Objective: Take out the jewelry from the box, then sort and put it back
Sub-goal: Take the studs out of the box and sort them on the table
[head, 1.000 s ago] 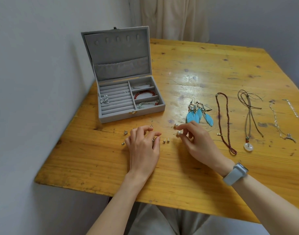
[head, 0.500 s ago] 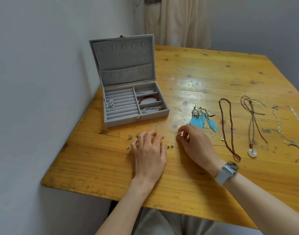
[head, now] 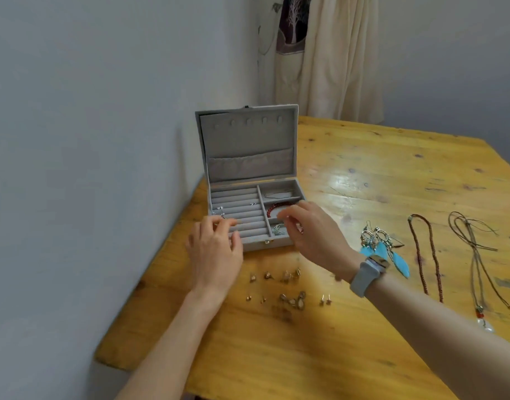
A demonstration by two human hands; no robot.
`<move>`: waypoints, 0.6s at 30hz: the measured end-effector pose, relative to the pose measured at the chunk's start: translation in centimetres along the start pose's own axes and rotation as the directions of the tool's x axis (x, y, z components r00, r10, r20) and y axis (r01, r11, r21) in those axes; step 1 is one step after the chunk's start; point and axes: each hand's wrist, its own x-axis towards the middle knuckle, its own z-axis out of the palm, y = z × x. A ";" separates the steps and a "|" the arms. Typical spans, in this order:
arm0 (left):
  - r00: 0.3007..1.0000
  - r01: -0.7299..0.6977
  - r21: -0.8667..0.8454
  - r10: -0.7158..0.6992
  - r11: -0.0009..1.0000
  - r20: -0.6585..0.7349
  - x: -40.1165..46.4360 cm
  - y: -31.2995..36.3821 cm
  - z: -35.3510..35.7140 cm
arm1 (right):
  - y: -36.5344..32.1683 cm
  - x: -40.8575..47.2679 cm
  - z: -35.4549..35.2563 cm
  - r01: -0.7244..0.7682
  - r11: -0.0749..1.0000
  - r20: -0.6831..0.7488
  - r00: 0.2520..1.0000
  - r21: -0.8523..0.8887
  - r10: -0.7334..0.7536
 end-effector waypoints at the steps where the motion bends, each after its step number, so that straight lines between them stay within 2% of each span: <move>1: 0.999 0.034 0.042 -0.034 0.999 0.006 1.4 -1.0 -0.3 | -0.4 1.5 0.7 0.023 1.000 0.021 1.000 -0.005 -0.023; 4: 0.994 0.095 0.133 -0.101 0.987 0.039 4.5 -3.3 -0.7 | -1.6 5.4 3.3 0.057 0.998 0.118 0.992 -0.016 -0.055; 7: 0.993 0.042 0.178 -0.061 0.983 0.104 5.7 -4.3 0.0 | -2.3 7.9 5.6 0.098 0.993 0.200 0.976 -0.070 -0.083; 10: 0.993 0.014 0.182 -0.034 0.983 0.112 6.3 -4.8 0.6 | -2.2 9.3 7.1 0.140 0.983 0.283 0.954 -0.117 -0.102; 15: 0.997 0.025 0.169 -0.038 0.985 0.072 6.7 -5.3 1.0 | -1.6 9.7 7.6 0.288 0.940 0.305 0.926 -0.184 -0.224; 18: 0.997 0.044 0.147 -0.052 0.988 0.053 6.9 -5.3 1.1 | -1.4 9.7 7.5 0.335 0.928 0.280 0.918 -0.163 -0.282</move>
